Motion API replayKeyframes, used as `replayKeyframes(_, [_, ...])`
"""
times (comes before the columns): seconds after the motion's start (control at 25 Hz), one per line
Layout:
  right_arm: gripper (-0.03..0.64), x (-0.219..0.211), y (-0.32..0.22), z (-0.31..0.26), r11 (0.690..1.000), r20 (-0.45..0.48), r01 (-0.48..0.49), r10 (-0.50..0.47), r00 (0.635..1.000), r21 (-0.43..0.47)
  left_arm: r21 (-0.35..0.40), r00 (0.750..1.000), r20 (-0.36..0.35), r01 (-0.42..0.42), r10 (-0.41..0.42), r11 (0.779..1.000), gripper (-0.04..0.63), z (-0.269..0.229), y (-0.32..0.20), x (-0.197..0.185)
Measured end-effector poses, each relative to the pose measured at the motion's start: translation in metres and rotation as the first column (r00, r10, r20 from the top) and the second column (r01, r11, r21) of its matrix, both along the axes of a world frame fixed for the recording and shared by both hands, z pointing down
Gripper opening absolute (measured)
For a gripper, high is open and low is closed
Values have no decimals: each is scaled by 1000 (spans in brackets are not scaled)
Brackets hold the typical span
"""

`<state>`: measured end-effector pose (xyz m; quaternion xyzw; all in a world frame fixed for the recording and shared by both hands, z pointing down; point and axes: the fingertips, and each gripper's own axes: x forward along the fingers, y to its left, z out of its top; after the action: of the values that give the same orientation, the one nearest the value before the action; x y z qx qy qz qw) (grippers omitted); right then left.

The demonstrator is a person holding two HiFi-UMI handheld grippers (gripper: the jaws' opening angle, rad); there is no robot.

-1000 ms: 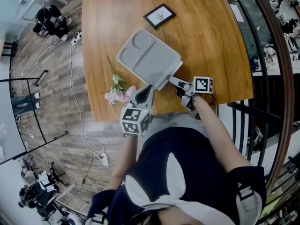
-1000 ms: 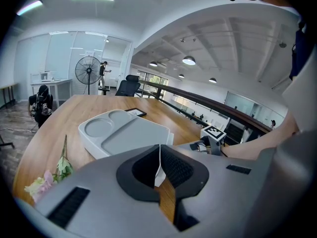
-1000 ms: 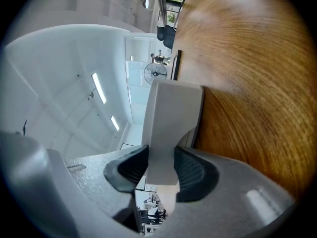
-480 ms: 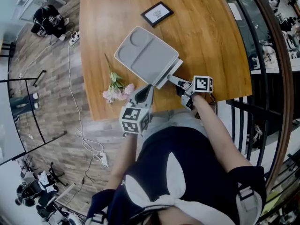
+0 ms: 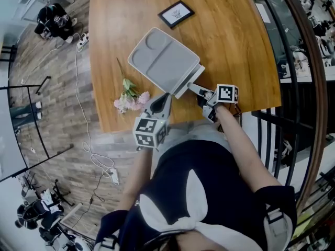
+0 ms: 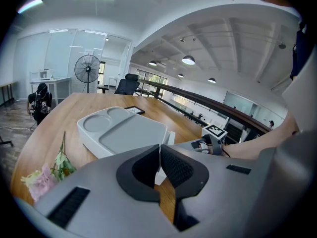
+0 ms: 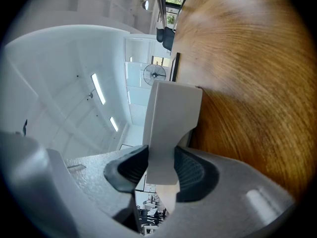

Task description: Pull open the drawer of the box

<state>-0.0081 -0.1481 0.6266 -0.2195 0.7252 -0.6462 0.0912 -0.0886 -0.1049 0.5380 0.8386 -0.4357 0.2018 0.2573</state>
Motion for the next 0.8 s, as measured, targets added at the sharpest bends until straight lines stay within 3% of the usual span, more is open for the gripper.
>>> replayKeyframes(0.44, [161, 5, 4, 6, 998, -27, -19, 17, 999, -54, -9, 1000, -6, -18, 18, 1000, 25, 3, -3, 5])
replayKeyframes(0.6, [161, 4, 2, -2, 1000, -6, -3, 3, 1000, -5, -1, 1000, -9, -30, 30, 1000, 20, 2, -3, 8])
replayKeyframes(0.8, [163, 6, 5, -1, 1000, -21, 3, -3, 1000, -15, 5, 999, -16, -35, 35, 999, 17, -1, -4, 12])
